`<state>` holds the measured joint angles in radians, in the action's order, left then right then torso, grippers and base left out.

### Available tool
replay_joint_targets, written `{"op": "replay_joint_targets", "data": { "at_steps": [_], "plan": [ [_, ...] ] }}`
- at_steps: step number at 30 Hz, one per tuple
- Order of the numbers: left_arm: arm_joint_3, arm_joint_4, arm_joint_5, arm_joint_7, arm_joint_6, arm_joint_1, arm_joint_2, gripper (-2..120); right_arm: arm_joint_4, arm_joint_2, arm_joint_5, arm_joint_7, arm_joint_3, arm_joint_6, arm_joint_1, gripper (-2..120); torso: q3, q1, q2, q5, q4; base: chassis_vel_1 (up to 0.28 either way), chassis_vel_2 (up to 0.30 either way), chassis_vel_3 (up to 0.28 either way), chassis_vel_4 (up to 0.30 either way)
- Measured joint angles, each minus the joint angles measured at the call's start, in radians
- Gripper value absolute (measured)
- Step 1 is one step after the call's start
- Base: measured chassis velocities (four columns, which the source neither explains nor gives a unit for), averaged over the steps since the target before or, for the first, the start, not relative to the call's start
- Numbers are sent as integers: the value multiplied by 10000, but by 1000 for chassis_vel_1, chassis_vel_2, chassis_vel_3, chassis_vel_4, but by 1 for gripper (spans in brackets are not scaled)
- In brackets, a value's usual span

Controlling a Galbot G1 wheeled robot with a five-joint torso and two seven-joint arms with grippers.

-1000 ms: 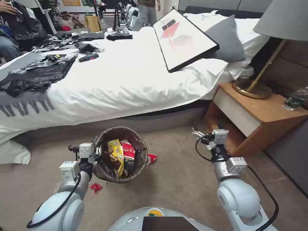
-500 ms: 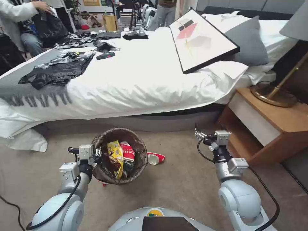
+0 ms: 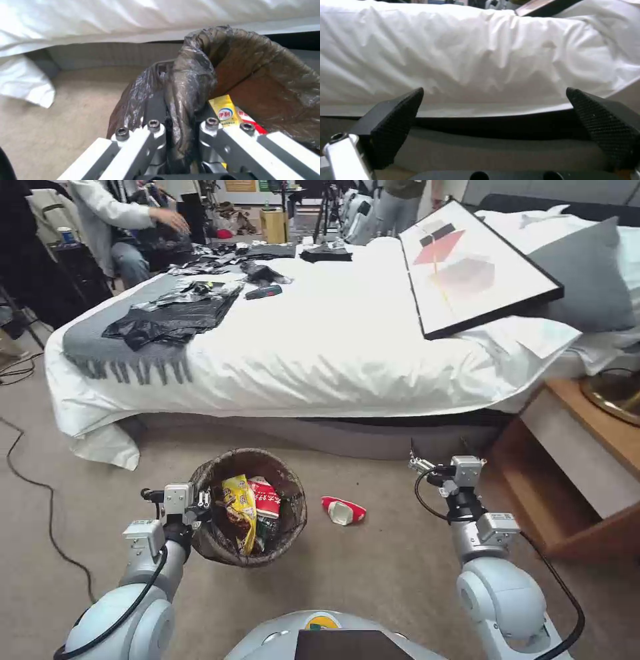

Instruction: Pick up the trash bin, then pick up the garbage from the floor and place it into the trash bin.

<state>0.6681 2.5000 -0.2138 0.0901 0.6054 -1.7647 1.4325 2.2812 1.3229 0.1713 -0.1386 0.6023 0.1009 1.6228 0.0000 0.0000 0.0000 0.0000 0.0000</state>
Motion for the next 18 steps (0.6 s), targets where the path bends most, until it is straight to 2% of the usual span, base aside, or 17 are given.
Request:
{"op": "replay_joint_targets", "data": {
  "at_steps": [18],
  "plan": [
    [115,0,-16,37,-2,-52,38,7,-160,-9,110,155,177,-71,20,100,0,0,0,-1,0,84,83,75,84]
  ]
}}
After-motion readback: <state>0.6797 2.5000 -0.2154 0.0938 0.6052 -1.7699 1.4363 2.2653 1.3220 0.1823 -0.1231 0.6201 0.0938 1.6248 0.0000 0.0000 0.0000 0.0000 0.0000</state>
